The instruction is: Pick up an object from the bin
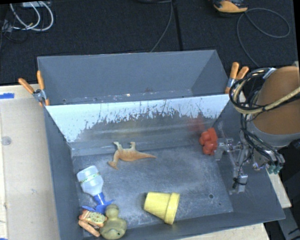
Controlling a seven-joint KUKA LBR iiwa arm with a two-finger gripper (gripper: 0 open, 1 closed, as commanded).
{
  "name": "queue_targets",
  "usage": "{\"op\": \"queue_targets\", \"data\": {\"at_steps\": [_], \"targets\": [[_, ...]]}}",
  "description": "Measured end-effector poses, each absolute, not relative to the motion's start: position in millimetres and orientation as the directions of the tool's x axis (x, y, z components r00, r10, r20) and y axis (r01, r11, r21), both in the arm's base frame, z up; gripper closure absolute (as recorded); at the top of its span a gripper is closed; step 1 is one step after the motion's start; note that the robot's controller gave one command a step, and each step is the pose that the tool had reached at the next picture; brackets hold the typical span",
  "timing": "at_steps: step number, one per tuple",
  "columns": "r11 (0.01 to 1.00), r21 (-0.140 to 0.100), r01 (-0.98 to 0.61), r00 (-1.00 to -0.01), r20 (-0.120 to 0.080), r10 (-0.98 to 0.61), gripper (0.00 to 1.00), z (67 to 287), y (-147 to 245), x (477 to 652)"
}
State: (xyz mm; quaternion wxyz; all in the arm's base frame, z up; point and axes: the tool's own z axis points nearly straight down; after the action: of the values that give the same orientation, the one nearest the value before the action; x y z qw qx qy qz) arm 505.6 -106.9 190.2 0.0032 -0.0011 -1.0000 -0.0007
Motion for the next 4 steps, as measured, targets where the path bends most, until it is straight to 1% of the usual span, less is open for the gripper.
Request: {"op": "queue_targets", "data": {"at_steps": [1,2,3,4], "targets": [[0.992,0.000,-0.128,-0.992,0.000,-0.128,0.00,180.5,-101.2,510.7],[0.935,0.001,-0.355,-0.935,0.001,-0.355,0.00,133.1,-62.3,506.0],[0.972,0.003,-0.236,-0.972,0.002,-0.236,0.00,98.1,-39.6,508.1],[0.964,0.001,-0.265,-0.964,0.005,-0.265,0.00,84.0,-11.1,513.1]]}}
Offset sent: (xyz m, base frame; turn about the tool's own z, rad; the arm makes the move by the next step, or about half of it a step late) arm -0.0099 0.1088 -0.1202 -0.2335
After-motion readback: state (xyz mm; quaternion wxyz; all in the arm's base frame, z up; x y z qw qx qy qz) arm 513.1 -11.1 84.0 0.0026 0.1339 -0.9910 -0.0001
